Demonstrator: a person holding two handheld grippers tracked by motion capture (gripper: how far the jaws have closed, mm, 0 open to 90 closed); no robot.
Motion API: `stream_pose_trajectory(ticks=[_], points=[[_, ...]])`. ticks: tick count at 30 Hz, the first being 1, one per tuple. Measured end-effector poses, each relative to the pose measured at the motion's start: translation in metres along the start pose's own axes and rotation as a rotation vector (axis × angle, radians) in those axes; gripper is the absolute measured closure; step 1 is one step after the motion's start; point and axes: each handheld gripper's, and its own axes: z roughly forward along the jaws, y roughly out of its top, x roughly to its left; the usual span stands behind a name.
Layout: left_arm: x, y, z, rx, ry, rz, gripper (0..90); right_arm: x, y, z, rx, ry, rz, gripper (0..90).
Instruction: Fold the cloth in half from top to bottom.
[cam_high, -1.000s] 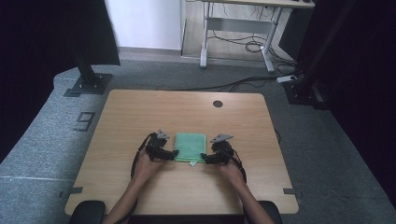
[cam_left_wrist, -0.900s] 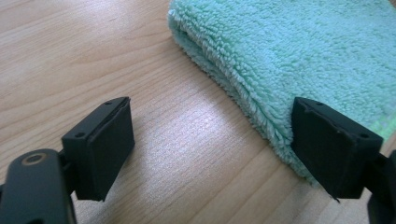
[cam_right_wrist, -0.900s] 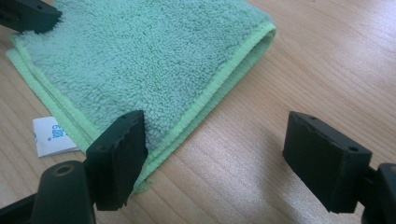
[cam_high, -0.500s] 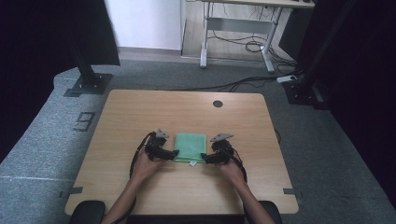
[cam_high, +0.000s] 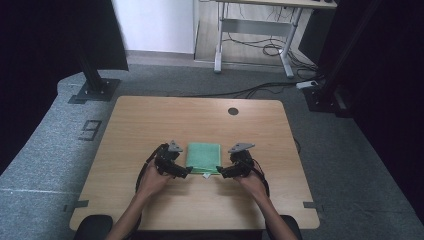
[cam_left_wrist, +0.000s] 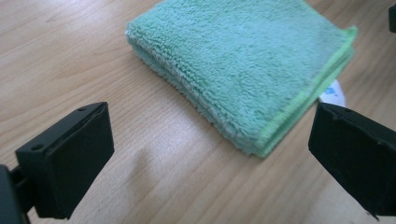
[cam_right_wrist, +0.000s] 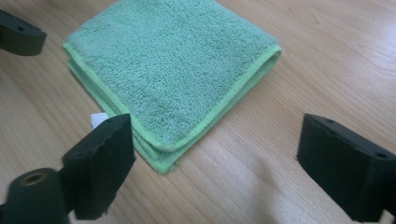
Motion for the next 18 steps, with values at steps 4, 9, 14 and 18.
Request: stream_pose_trajectory(ticks=[4,9,14,18], points=[[-0.001,-0.001,-0.009,-0.015,0.002,0.001,0.0,0.0,-0.001,-0.006,0.01,-0.003,-0.008,1.5],[-0.003,-0.005,-0.02,-0.033,0.006,0.006,0.0,0.001,-0.003,-0.015,0.004,-0.012,-0.023,0.0],[-0.005,-0.01,-0.029,-0.036,0.017,0.021,0.0,0.002,-0.005,-0.024,-0.003,-0.019,-0.034,0.0],[-0.005,-0.015,-0.037,-0.042,0.027,0.026,0.0,0.003,-0.006,-0.031,-0.009,-0.025,-0.039,0.0]])
